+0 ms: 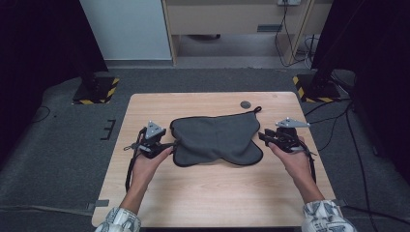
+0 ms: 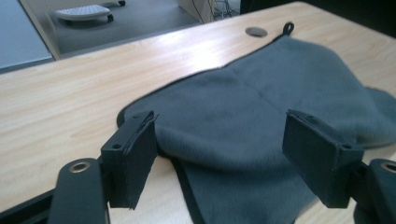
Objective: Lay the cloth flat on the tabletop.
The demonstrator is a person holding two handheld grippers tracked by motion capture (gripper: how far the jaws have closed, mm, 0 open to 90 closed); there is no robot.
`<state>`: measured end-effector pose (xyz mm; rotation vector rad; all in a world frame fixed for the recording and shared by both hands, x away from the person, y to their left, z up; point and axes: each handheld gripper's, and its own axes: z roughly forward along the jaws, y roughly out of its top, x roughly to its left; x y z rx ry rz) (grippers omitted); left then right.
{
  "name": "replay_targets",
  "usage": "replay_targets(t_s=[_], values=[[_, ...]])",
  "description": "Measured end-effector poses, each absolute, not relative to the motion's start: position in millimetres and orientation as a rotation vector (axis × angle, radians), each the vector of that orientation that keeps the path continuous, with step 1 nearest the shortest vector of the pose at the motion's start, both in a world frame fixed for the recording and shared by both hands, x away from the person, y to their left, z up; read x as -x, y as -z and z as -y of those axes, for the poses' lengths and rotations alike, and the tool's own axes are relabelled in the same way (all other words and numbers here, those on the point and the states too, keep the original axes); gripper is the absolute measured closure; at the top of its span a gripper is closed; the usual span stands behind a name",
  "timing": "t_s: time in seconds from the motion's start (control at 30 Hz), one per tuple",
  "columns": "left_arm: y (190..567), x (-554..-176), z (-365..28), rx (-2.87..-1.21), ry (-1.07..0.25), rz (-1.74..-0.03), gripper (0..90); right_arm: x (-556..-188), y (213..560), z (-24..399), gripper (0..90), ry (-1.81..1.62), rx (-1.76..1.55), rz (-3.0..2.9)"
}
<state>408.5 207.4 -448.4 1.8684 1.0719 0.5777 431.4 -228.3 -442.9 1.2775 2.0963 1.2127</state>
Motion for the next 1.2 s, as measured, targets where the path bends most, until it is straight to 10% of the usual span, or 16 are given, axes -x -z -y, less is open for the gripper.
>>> replay_targets(t_s=[1.2], values=[[521,-391,-199,-2.021,-0.494,-1.129,21.5,-435,523,229,46.2,-1.071,-1.437,-2.174]])
